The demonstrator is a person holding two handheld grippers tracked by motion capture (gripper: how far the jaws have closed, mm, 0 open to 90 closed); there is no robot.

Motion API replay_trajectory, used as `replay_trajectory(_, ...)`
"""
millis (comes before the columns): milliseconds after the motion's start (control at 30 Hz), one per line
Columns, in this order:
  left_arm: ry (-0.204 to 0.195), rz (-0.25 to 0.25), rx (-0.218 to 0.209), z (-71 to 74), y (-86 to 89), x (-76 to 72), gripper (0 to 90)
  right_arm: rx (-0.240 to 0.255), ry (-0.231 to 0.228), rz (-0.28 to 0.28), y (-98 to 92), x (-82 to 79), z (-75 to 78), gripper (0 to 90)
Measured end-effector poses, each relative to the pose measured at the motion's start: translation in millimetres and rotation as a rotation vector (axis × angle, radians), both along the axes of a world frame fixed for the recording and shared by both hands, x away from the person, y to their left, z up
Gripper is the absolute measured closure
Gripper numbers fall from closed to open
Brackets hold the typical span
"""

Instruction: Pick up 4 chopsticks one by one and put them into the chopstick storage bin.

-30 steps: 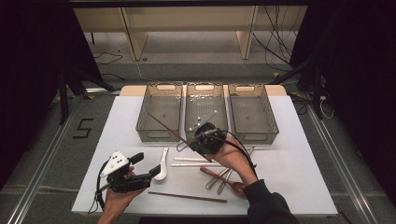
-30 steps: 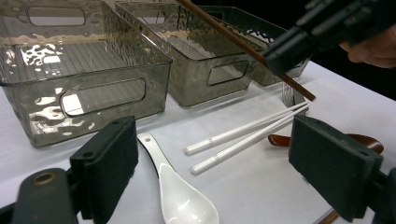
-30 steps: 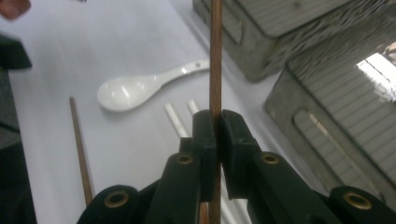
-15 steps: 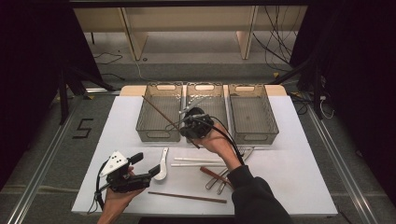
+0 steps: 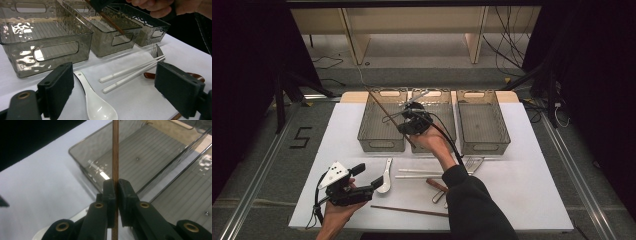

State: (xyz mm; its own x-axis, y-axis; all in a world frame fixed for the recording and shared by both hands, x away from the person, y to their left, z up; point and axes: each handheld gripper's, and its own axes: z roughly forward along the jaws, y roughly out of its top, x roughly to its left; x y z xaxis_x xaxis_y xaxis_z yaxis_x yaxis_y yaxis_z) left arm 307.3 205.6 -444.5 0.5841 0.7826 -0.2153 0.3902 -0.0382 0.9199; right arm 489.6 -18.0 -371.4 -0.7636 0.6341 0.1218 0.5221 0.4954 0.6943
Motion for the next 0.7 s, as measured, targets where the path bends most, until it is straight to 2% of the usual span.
replay_trajectory(333,-0.001,-0.004,-0.006,0.5,0.3,-0.8,15.5,0.026,0.027,-0.055,15.1,20.4,-0.4,85.4)
replay_trajectory(700,-0.001,-0.004,-0.006,0.6,0.4,-1.0,15.5,0.074,0.041,-0.123,21.0,34.9,1.0,85.4)
